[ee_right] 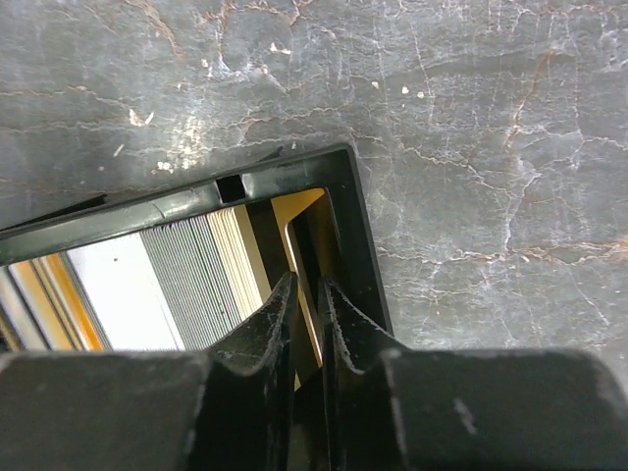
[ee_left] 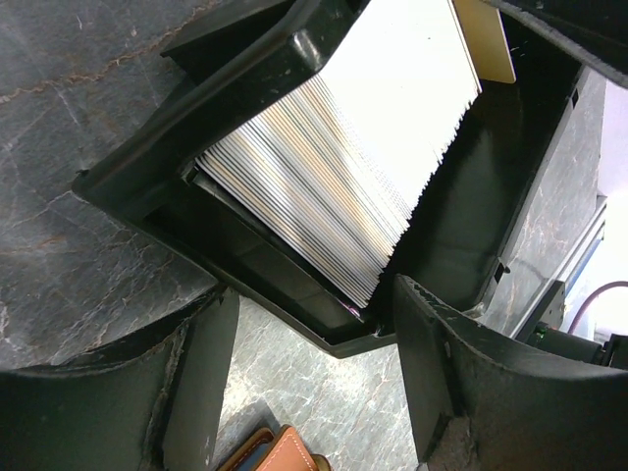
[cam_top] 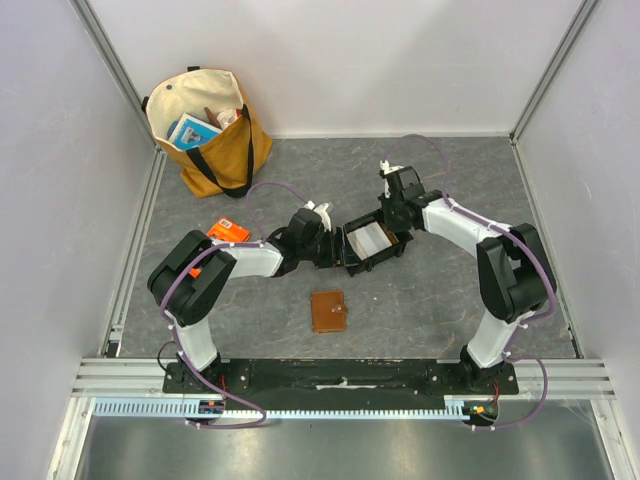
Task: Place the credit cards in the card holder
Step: Pick up the credit card from the storage box.
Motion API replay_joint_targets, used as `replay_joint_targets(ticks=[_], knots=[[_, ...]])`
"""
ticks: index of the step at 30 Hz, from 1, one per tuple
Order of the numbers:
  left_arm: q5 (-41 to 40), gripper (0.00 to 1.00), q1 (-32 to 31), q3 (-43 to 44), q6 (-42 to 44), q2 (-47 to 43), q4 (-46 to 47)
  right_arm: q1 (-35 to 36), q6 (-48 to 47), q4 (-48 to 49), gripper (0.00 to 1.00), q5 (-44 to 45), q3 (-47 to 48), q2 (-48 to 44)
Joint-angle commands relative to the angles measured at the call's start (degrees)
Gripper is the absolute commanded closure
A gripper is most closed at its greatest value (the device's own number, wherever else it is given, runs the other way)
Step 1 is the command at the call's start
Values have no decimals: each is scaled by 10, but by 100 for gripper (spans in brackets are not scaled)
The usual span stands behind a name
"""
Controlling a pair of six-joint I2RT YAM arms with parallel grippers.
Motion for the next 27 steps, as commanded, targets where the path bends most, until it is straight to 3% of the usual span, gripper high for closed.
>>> replay_joint_targets(ticks=[1,9,14,27], knots=[[13,30,0,21,25,-19,0,26,-26,-43,79,98,37,28],[13,31,0,23,30,-20,-3,36,-27,-54,80,153,38,43],[11,31,0,18,36,-30,-7,41,-33,-52,100,132,50,27],[-51,10,0,8,64,-108,-56,48,-48,-66,100,70,69,-95]])
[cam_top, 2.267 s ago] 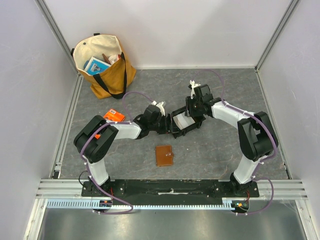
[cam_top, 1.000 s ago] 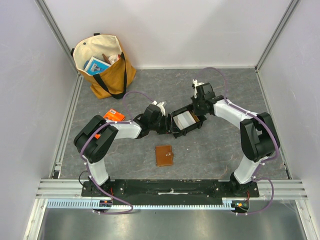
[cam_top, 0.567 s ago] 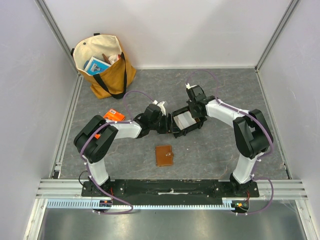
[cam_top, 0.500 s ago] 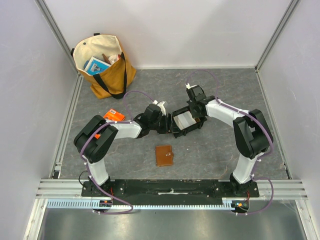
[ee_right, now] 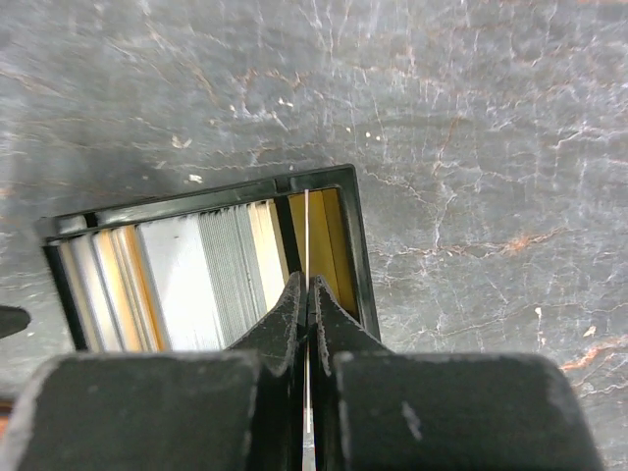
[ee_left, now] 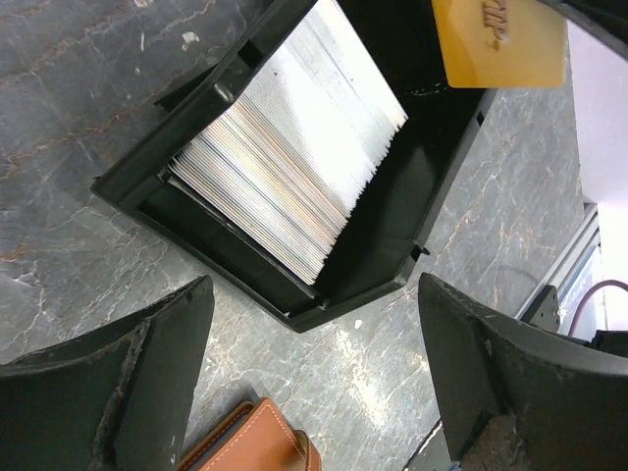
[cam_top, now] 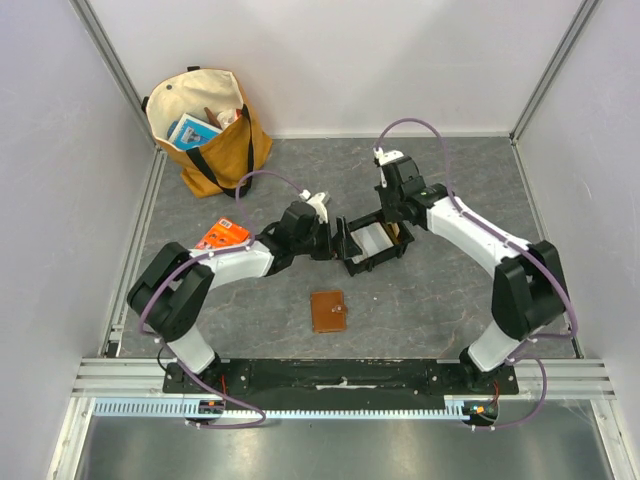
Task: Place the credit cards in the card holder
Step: Pick up the credit card from the storage box, then turn over the card slot in the card holder.
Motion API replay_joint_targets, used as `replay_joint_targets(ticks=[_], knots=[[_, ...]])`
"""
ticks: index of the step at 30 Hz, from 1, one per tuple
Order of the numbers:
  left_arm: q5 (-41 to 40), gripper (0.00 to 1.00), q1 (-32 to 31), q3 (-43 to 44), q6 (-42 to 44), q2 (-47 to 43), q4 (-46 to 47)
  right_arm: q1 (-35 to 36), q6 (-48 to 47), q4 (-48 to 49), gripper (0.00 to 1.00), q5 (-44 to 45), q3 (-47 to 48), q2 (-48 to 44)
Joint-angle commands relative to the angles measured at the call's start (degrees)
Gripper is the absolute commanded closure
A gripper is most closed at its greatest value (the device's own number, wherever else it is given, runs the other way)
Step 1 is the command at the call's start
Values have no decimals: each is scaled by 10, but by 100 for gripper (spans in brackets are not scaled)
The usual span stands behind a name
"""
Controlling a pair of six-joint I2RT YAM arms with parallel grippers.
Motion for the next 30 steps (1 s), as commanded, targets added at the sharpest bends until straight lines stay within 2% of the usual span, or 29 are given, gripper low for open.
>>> replay_joint_targets(ticks=[1,5,7,9,12,15,18,22,24,25,27,28,30], knots=[[-29,9,0,1,30,-42,-24,2,2,-5,100,-31,16,-59],[-66,9,0,-33,27,-94,-45,3,52,-6,100,-81,-13,-114],[-98,7,1,-52,26,-128,-80,4,89,10,100,-142,-44,-146],[-126,7,1,-75,27,-167,-114,17,121,21,100,-159,-72,-175],[-156,7,4,-122,16,-242,-161,64,184,36,100,-153,-114,-209],[-156,18,5,-168,8,-314,-194,127,269,89,100,-133,-171,-232],[-155,21,5,-206,-4,-377,-237,190,330,129,100,-89,-207,-230],[-168,51,5,-248,-21,-444,-288,271,372,146,100,-44,-204,-181],[-170,81,4,-262,-24,-474,-305,301,385,149,100,-22,-195,-156],[-172,88,5,-266,-29,-491,-314,314,391,151,100,-14,-192,-146],[-172,90,5,-272,-33,-510,-324,330,398,156,100,-10,-189,-125],[-169,98,4,-274,-35,-516,-326,336,399,156,100,-7,-186,-113],[-161,98,5,-276,-38,-516,-322,340,399,152,100,1,-185,-96]])
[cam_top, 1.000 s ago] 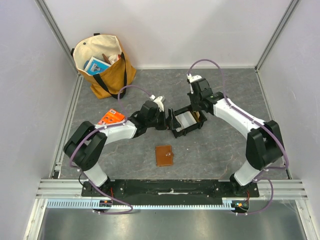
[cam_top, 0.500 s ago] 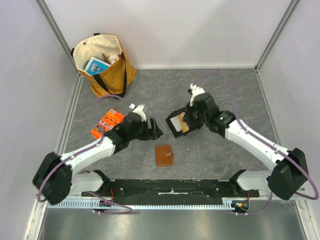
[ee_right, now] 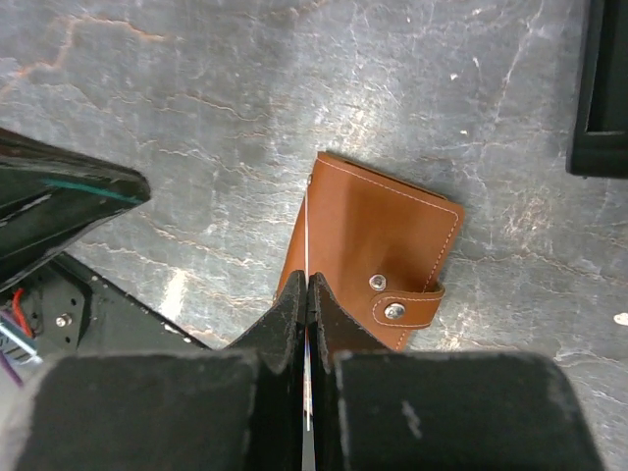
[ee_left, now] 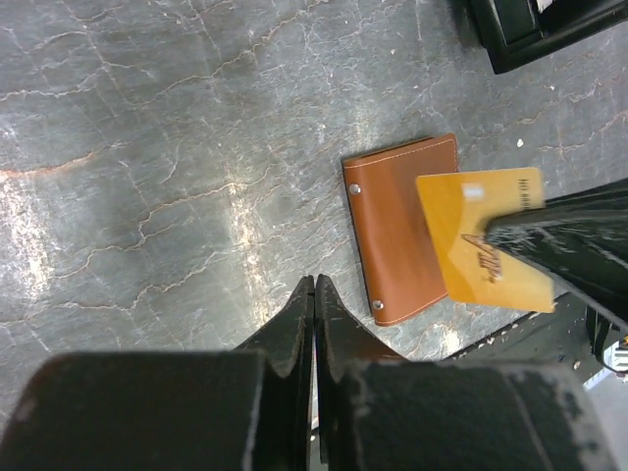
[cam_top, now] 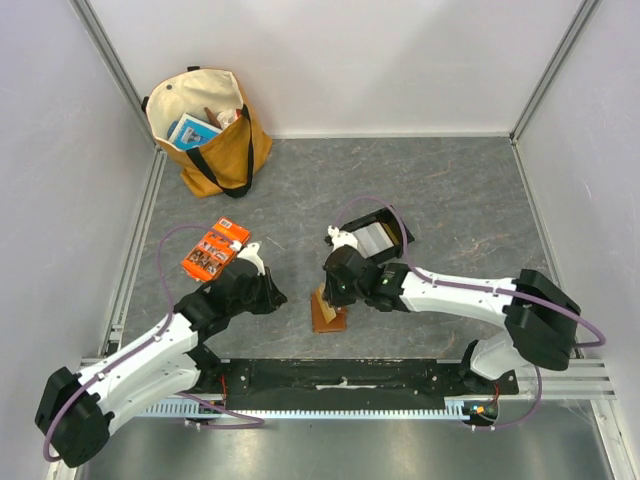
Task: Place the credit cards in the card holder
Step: Turn over the card slot in the card holder.
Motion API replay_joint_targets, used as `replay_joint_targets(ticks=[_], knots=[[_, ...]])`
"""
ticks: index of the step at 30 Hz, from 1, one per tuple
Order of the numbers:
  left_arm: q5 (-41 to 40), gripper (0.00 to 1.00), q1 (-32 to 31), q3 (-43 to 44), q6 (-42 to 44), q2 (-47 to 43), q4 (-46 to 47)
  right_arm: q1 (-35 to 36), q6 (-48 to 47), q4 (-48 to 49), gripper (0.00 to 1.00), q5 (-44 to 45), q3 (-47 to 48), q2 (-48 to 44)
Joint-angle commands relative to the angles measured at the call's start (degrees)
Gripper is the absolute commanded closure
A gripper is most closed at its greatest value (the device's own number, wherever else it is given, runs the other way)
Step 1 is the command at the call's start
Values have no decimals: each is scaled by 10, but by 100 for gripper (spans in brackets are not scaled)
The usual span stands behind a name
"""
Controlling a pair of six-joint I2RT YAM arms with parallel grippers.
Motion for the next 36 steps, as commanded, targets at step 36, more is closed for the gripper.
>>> replay_joint_targets(ticks=[36], knots=[[65,98,-67,68,9,267,129,-59,55,28,100,24,-107,-43]])
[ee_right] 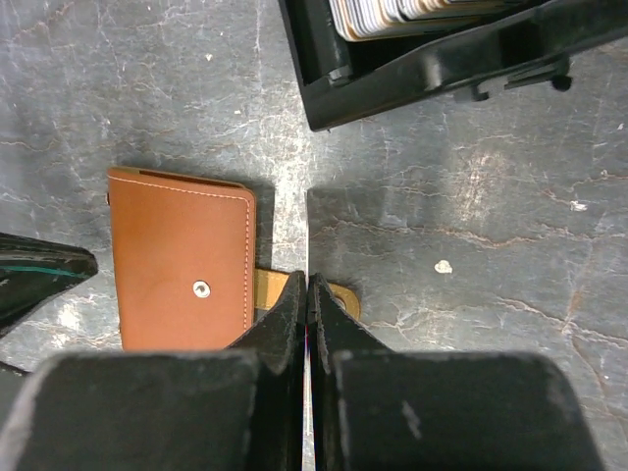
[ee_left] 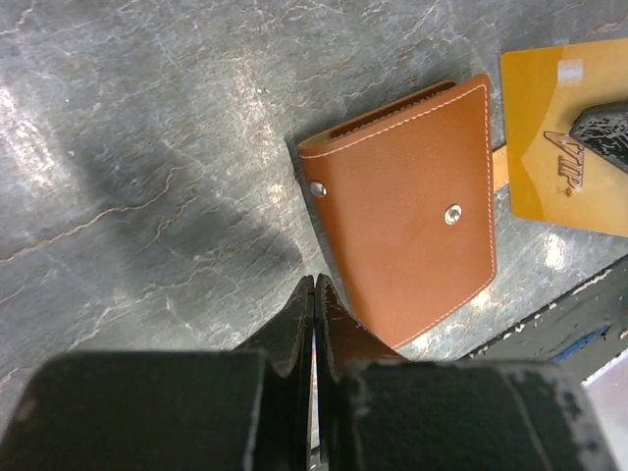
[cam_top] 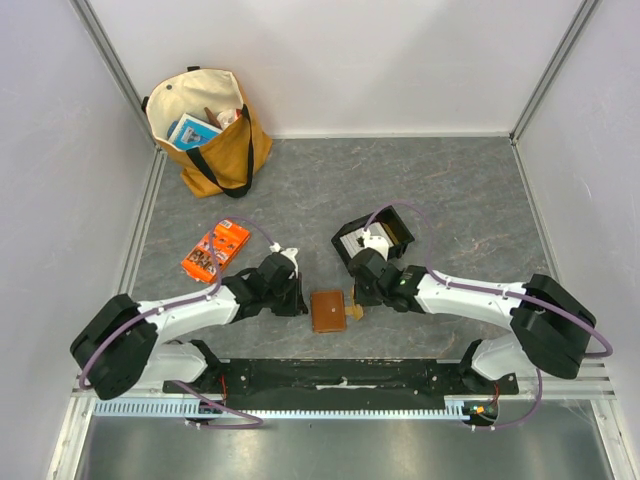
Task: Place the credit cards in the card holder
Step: Turn over the card slot in the card holder.
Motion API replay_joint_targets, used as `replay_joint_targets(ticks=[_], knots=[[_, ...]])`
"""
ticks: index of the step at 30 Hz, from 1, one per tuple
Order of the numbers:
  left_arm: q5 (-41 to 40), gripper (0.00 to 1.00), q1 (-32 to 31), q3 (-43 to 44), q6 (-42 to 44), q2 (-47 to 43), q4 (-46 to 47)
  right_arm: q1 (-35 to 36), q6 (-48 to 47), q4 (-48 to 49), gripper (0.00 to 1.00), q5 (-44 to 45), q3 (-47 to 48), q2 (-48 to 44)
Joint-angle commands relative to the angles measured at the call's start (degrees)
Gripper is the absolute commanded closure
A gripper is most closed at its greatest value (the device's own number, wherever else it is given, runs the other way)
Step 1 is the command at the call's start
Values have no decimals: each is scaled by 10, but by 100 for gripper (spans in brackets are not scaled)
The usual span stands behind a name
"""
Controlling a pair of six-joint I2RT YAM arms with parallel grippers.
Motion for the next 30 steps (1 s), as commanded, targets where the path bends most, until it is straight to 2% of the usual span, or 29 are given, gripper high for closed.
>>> replay_joint_targets(ticks=[1,12,16,24,30], knots=[[14,98,-3,14,0,27,52,-18,30,67,100,-57,-28,-18],[28,98,-5,24,4,89,67,-25,40,107,100,-100,-44,-16],[28,98,-5,21,2,90,67,-26,45,114,100,-110,-46,-11],[23,98,-5,21,1,83,66,-26,35,129,100,-133,-34,-69],[15,98,-6,36,2,88,60,-26,33,136,100,-173,-23,-62]])
